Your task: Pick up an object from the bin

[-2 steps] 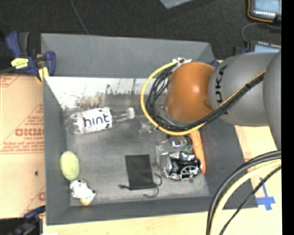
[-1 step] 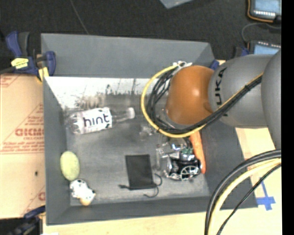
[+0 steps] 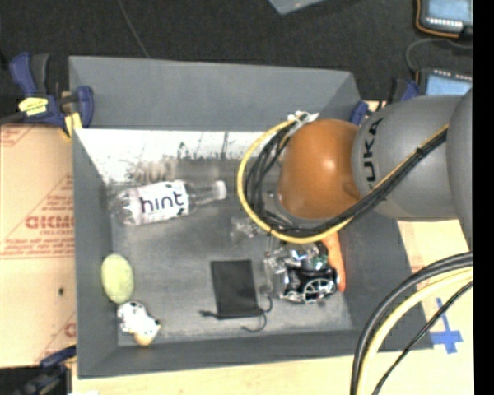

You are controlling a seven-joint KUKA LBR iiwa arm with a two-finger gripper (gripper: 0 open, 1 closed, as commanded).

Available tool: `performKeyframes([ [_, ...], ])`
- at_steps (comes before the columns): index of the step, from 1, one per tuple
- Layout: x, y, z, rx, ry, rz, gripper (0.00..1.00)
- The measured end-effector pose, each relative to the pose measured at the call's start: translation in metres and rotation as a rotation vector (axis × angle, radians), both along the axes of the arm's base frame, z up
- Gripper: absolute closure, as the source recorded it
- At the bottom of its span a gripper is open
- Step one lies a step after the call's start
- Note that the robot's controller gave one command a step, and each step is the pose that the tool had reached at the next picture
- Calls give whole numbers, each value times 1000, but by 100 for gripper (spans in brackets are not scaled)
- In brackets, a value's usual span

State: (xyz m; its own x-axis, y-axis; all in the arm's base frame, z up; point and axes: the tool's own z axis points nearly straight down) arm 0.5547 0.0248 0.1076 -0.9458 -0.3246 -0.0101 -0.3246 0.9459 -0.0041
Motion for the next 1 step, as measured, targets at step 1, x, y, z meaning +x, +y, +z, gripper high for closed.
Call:
performKeyframes([
  [1, -1, 18, 6, -1, -4, 169, 0],
])
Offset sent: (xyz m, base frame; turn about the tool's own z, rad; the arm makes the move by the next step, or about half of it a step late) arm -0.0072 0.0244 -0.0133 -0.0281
